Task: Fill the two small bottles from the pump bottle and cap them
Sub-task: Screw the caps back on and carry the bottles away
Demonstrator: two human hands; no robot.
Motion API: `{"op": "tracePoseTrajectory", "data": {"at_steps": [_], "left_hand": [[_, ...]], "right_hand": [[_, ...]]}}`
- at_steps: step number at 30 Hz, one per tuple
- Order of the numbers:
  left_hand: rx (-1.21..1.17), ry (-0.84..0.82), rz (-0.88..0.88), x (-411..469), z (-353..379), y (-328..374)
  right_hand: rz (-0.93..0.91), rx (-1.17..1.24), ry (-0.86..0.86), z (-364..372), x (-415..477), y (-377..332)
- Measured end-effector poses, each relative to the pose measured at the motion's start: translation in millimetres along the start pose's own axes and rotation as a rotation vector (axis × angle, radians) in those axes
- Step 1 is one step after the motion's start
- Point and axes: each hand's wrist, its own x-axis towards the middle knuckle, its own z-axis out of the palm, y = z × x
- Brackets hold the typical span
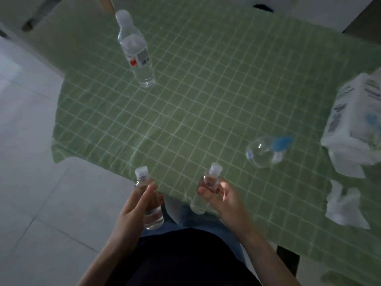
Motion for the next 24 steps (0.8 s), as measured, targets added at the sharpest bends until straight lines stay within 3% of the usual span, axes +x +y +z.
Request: {"op": "tracePoseTrajectory", "data": {"at_steps": [12,24], "left_hand": [[-0.173,0.119,0.013,8,-69,-8],[-0.267,0.163,0.072,35,-248,18]], "right_hand": [[0.001,-0.187,-0.173,73,33,-10],[-0.020,-0.224,-0.244,271,51,-5]]}}
